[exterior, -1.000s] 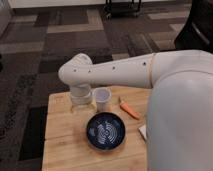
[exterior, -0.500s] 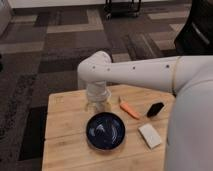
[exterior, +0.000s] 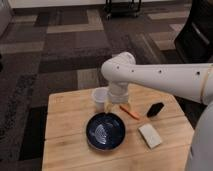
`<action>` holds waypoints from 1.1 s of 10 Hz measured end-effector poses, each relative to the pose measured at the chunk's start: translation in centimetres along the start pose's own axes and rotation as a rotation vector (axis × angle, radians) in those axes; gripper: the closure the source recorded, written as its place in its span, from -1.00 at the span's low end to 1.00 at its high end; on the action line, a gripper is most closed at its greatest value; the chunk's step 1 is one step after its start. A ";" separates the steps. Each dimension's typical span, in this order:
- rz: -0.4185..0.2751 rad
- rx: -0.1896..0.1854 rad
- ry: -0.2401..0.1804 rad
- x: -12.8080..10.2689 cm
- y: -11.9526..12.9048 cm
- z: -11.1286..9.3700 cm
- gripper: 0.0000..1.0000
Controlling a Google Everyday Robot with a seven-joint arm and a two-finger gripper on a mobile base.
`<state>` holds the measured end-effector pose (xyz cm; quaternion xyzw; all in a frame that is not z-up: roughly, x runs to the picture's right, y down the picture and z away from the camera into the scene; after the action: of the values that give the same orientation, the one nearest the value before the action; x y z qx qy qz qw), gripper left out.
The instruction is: Place the white sponge in the ceramic bowl
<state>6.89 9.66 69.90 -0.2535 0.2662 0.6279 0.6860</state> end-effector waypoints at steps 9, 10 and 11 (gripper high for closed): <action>-0.090 0.039 -0.010 1.0 -2.5 1.8 -0.30; -0.110 0.039 -0.015 1.2 -3.2 1.9 -0.30; -0.143 0.020 -0.035 1.5 -4.2 2.1 -0.30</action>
<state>11.28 11.83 70.51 -0.2541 0.2417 0.5789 0.7362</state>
